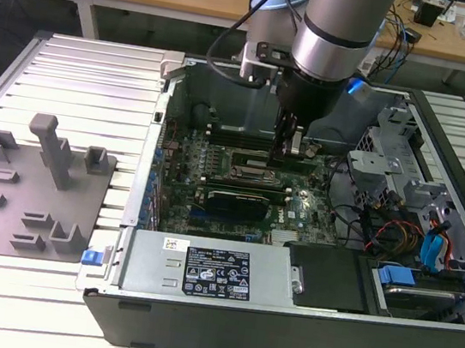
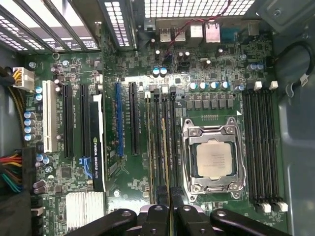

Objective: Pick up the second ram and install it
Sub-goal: 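Insert the second ram into the second slot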

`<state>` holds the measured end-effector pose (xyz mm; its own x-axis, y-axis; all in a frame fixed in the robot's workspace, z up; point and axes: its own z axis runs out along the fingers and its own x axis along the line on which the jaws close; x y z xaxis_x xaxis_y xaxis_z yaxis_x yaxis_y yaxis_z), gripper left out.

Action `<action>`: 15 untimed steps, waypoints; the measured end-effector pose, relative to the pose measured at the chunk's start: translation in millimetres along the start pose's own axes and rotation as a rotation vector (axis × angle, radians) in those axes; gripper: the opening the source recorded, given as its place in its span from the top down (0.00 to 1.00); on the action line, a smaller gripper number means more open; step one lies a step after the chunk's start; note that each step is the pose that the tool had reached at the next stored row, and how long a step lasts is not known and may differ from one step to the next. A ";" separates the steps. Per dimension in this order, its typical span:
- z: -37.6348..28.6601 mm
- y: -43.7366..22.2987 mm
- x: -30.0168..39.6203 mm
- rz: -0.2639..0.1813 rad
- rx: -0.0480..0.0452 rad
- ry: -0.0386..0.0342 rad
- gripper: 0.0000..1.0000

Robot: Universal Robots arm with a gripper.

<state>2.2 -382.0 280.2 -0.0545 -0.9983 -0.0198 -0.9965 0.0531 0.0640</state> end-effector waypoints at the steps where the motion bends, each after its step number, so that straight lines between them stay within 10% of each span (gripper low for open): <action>1: 1.1 0.0 0.0 0.000 0.0000 0.0000 0.87; 11: 11.6 0.4 0.3 0.000 0.0001 -0.0001 0.87; 15: 20.0 16.0 1.2 0.000 0.0001 0.0000 0.87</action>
<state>-15.0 -381.9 261.2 -0.0543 -0.9983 -0.0198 -0.9966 0.0530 0.0639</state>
